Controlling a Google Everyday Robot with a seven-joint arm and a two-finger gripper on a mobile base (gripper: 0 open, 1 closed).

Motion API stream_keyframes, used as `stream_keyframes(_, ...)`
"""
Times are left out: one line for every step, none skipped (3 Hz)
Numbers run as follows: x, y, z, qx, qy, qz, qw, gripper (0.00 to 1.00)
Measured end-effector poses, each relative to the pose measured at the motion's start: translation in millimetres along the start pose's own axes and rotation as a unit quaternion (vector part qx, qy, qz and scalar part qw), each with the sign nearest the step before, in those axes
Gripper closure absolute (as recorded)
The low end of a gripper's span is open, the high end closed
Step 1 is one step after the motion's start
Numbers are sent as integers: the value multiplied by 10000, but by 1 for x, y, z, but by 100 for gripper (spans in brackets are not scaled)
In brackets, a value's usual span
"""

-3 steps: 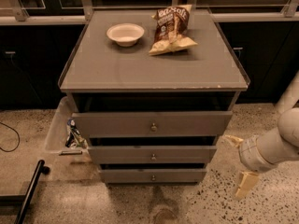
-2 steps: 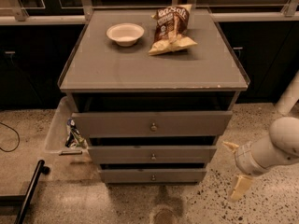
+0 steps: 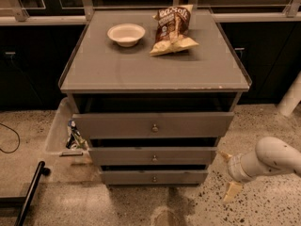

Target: Open bottom drawer

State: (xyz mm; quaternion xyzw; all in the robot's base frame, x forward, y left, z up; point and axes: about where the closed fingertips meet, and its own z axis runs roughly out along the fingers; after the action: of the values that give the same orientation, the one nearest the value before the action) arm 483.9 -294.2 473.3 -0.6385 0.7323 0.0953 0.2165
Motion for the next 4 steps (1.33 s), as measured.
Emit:
stream_keyframes(30,-8,49,322,-67,-549,9979,0)
stream_keyframes(30,-7,50,314,-72,-545,9980,0)
stream_keyframes(32,-4,61,261,-155,-494,9983,0)
stream_keyframes(36,2,115,-21,-242,-377,9990,0)
